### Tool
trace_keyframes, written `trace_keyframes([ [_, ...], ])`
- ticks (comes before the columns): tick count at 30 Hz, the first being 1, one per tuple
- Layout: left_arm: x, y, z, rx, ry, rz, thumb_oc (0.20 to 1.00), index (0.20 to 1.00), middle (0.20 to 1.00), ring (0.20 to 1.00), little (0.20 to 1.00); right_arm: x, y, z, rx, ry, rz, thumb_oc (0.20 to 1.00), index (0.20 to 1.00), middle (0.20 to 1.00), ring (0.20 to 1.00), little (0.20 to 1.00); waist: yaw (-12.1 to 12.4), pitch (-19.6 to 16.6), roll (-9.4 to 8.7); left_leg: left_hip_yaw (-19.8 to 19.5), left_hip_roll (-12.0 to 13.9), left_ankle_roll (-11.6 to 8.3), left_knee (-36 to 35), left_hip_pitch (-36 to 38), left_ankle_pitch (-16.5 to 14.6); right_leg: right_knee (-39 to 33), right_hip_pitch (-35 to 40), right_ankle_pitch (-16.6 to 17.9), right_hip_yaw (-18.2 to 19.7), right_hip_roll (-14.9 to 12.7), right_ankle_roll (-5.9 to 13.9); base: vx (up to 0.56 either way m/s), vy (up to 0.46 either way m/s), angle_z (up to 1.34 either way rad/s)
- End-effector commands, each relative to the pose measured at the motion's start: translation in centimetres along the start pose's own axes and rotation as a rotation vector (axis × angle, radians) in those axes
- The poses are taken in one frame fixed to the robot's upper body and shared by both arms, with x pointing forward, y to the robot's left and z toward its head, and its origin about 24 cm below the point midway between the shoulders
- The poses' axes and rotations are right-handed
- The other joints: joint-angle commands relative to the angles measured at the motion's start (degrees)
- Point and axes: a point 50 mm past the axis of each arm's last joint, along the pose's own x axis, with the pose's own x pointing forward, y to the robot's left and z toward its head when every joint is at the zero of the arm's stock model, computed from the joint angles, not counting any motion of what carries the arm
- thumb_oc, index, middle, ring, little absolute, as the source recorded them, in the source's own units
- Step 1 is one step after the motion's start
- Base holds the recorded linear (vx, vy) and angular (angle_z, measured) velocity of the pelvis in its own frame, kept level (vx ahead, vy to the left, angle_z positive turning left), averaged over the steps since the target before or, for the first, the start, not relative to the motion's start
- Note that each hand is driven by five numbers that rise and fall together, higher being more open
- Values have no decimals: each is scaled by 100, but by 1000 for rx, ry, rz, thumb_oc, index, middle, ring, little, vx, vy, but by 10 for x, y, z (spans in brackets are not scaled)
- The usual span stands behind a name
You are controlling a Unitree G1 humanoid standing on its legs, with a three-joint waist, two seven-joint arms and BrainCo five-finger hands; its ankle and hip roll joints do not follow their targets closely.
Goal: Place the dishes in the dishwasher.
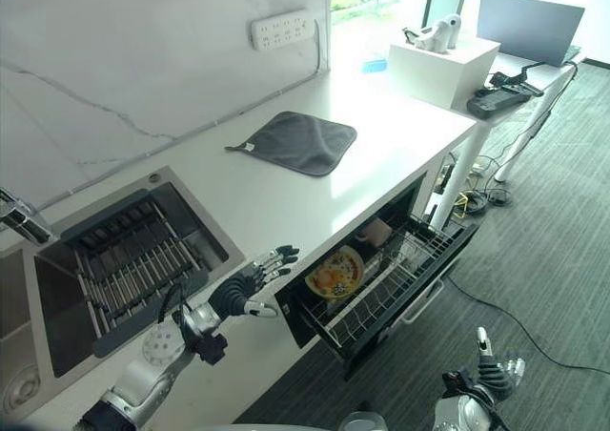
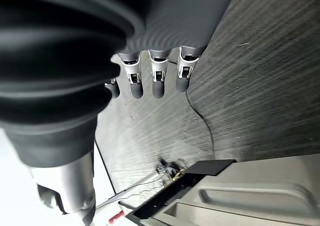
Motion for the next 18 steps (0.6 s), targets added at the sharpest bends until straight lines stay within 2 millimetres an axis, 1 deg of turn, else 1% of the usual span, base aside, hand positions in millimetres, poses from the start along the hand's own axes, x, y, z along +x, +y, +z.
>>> trace_keyframes([
  [1,20,6,30,76,-109,-169,1000,1000,1000,1000,1000,14,38,23,120,-65,89,1000,1000,1000,1000,1000,90,639,59,95,157,304,1214,-222,-556,1970,-418,-872,-435,-58,-388,-91,14,18],
  [2,25,0,29,56,-101,-222,1000,1000,1000,1000,1000,15,42,22,126,-58,102,1000,1000,1000,1000,1000,101,699,97,47,132,311,1342,-291,-582,2138,-476,-941,-451,-73,-421,-67,7,29],
  [3,33,-11,26,-17,-92,-303,1000,1000,1000,1000,1000,16,45,19,125,-44,124,1000,1000,1000,1000,1000,94,753,142,-4,76,316,1463,-314,-635,2321,-487,-1062,-469,-91,-453,-28,4,29],
  [4,37,-18,22,-69,-70,-346,1000,1000,1000,1000,1000,16,48,18,105,-42,141,1000,1000,1000,1000,1000,81,769,177,-13,57,316,1497,-319,-642,2380,-491,-1099,-471,-82,-478,14,3,34],
  [5,39,-25,16,-122,-43,-375,1000,1000,1000,1000,1000,17,49,18,98,-42,150,1000,1000,1000,1000,1000,52,783,200,-8,50,309,1517,-317,-641,2446,-506,-1134,-461,-70,-491,14,3,29],
  [6,40,-27,14,-144,-29,-380,1000,1000,1000,1000,1000,18,49,18,96,-42,153,1000,1000,1000,1000,1000,45,778,218,-3,60,309,1507,-332,-615,2436,-522,-1108,-462,-51,-501,32,7,25],
  [7,42,-33,6,-186,4,-390,1000,1000,1000,1000,1000,19,48,18,86,-39,157,1000,1000,1000,1000,1000,17,792,231,5,70,297,1532,-324,-613,2515,-540,-1138,-456,-48,-510,81,-4,13],
  [8,44,-44,-15,-250,103,-376,1000,1000,1000,1000,1000,21,47,18,72,-39,167,1000,1000,1000,1000,1000,-49,838,236,18,67,266,1580,-294,-630,2653,-550,-1226,-435,-49,-534,113,-22,6],
  [9,44,-50,-29,-283,179,-363,1000,1000,1000,1000,1000,22,48,19,62,-43,175,1000,1000,1000,1000,1000,-89,859,236,32,72,251,1598,-291,-630,2737,-579,-1270,-420,-39,-554,102,-40,5],
  [11,39,-61,-55,-321,296,-347,1000,1000,1000,1000,1000,23,49,21,51,-50,184,1000,1000,1000,1000,1000,-140,892,245,46,113,225,1626,-345,-601,2818,-662,-1295,-394,-1,-601,45,-41,1],
  [12,36,-64,-63,-325,335,-341,1000,1000,1000,1000,1000,24,49,22,49,-53,186,1000,1000,1000,1000,1000,-155,916,226,44,113,212,1665,-357,-623,2886,-682,-1357,-380,-13,-612,17,-50,-11],
  [13,28,-71,-83,-315,431,-315,1000,1000,1000,1000,1000,26,50,26,45,-64,198,1000,1000,1000,1000,1000,-191,983,209,50,140,191,1716,-450,-609,2977,-795,-1405,-352,-5,-652,-4,-50,-12],
  [14,25,-72,-90,-300,468,-294,1000,1000,1000,1000,1000,27,51,27,47,-68,204,1000,1000,1000,1000,1000,-198,1011,203,51,157,182,1732,-505,-595,3014,-864,-1417,-343,-2,-666,-70,-72,-16],
  [15,19,-72,-105,-278,543,-234,1000,1000,1000,1000,1000,28,55,30,56,-71,225,1000,1000,1000,1000,1000,-204,1080,183,43,188,168,1756,-623,-553,3083,-1014,-1426,-328,9,-695,-87,-59,-9],
  [18,5,-65,-127,-196,684,-104,1000,1000,1000,1000,1000,28,64,32,88,-66,277,1000,1000,1000,1000,1000,-191,1180,164,21,211,170,1809,-786,-506,3190,-1209,-1437,-305,32,-736,-65,-57,-9],
])
